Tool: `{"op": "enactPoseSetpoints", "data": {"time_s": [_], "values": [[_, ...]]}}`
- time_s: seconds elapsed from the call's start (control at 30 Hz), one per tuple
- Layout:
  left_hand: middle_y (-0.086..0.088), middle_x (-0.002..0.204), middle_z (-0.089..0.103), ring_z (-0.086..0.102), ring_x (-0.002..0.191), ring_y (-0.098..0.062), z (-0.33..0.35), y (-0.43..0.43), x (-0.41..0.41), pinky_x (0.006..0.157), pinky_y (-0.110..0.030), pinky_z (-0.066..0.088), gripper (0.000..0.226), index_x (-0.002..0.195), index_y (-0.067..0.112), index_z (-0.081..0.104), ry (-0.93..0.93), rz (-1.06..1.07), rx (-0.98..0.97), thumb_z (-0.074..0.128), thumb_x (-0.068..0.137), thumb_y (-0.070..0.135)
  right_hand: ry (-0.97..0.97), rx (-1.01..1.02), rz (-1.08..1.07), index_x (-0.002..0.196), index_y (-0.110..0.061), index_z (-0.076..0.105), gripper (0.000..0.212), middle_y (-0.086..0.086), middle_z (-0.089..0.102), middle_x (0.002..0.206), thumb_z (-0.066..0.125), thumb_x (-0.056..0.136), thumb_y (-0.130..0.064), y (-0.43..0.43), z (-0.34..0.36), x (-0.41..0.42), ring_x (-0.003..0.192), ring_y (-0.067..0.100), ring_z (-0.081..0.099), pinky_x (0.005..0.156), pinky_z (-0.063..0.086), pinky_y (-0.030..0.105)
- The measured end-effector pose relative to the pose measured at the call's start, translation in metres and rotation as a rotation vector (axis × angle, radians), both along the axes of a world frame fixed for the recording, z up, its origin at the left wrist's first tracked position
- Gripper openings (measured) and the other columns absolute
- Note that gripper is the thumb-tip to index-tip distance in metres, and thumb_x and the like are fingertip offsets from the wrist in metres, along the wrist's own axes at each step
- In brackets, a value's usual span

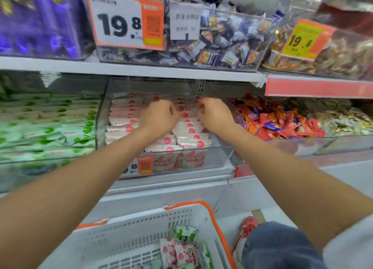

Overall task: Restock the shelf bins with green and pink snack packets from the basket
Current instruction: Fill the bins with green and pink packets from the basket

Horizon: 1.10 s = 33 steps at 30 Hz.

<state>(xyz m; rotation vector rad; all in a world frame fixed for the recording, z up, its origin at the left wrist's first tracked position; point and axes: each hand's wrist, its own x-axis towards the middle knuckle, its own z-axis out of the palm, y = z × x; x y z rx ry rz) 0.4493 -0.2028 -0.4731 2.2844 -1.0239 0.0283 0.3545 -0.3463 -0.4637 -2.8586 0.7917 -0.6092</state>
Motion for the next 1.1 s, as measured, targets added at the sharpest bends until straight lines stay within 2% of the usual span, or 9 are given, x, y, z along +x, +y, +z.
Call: {"op": "enactPoseSetpoints", "data": {"time_s": [0.2,0.43,0.53,0.67,0.8,0.93,1.0,1.03,1.1], "values": [[0.001,0.076,0.069,0.064,0.076,-0.02,-0.016,0.082,-0.081,0.07,-0.034,0.054,0.013,0.072,0.017,0.067,0.142,0.003,0.062,0.06,0.079,0.026,-0.208,0.138,0.13,0.084,-0.017,0.059,0.006,0.0,0.059,0.077,0.057,0.081,-0.012,0.102,-0.039,-0.068,0.08,0.028,0.058,0.065,0.041,0.035],[-0.025,0.08,0.063,0.063,0.097,-0.038,-0.139,0.182,-0.102,0.079,-0.036,0.05,0.032,0.066,0.0,0.061,0.482,0.052,0.563,0.06,0.091,0.021,0.49,0.465,0.204,0.089,-0.013,0.062,0.011,0.007,0.066,0.092,0.053,0.087,-0.007,0.158,-0.198,-0.127,0.093,0.027,0.063,0.07,0.048,0.03],[-0.02,0.078,0.067,0.067,0.09,-0.034,-0.185,0.209,-0.091,0.083,-0.036,0.053,0.031,0.064,0.003,0.062,0.53,0.067,0.671,0.057,0.091,0.017,0.767,0.522,0.157,0.117,-0.014,0.063,0.03,0.007,0.063,0.117,0.052,0.09,-0.005,0.165,-0.26,-0.141,0.108,0.026,0.06,0.086,0.051,0.033],[-0.008,0.064,0.061,0.064,0.065,-0.025,-0.229,0.21,-0.084,0.071,-0.033,0.055,0.029,0.055,0.011,0.052,0.559,0.054,0.736,0.057,0.083,0.015,0.968,0.364,0.237,0.141,-0.016,0.044,0.05,0.011,0.056,0.128,0.045,0.092,-0.003,0.175,-0.306,-0.142,0.115,0.029,0.054,0.093,0.048,0.039],[-0.005,0.094,0.068,0.068,0.09,-0.023,-0.248,0.197,-0.095,0.082,-0.035,0.055,0.02,0.085,0.002,0.071,0.616,-0.028,0.736,0.058,0.087,0.017,1.107,0.177,0.327,0.13,-0.009,0.051,0.039,0.012,0.058,0.124,0.047,0.092,-0.001,0.174,-0.317,-0.141,0.116,0.029,0.055,0.091,0.046,0.04],[-0.003,0.122,0.053,0.054,0.115,-0.023,-0.247,0.196,-0.1,0.093,-0.032,0.041,0.052,0.127,0.006,0.058,0.686,-0.042,0.738,0.059,0.093,0.045,0.895,0.56,0.239,0.122,-0.013,0.063,0.036,0.004,0.063,0.116,0.055,0.089,-0.001,0.161,-0.299,-0.12,0.103,0.023,0.061,0.09,0.05,0.035],[-0.005,0.141,0.047,0.045,0.13,-0.025,-0.233,0.192,-0.103,0.103,-0.034,0.036,0.075,0.143,0.008,0.042,0.794,-0.063,0.591,0.044,0.093,0.064,0.653,0.742,0.242,0.102,-0.012,0.071,0.018,-0.002,0.063,0.087,0.064,0.087,-0.005,0.157,-0.264,-0.103,0.075,0.014,0.059,0.072,0.048,0.03],[-0.006,0.141,0.048,0.046,0.129,-0.025,-0.222,0.189,-0.105,0.103,-0.033,0.034,0.074,0.143,0.008,0.041,0.819,-0.075,0.49,0.036,0.095,0.064,0.554,0.84,0.261,0.088,-0.013,0.071,0.008,-0.004,0.057,0.074,0.068,0.086,-0.006,0.156,-0.241,-0.096,0.063,0.011,0.053,0.065,0.043,0.03],[-0.005,0.11,0.06,0.056,0.104,-0.023,-0.2,0.184,-0.106,0.087,-0.029,0.038,0.056,0.118,0.01,0.057,0.748,-0.052,0.27,0.032,0.099,0.056,0.366,1.036,0.274,0.084,-0.013,0.067,0.008,-0.003,0.053,0.072,0.073,0.084,-0.009,0.162,-0.198,-0.087,0.065,0.011,0.051,0.065,0.042,0.029]]}}
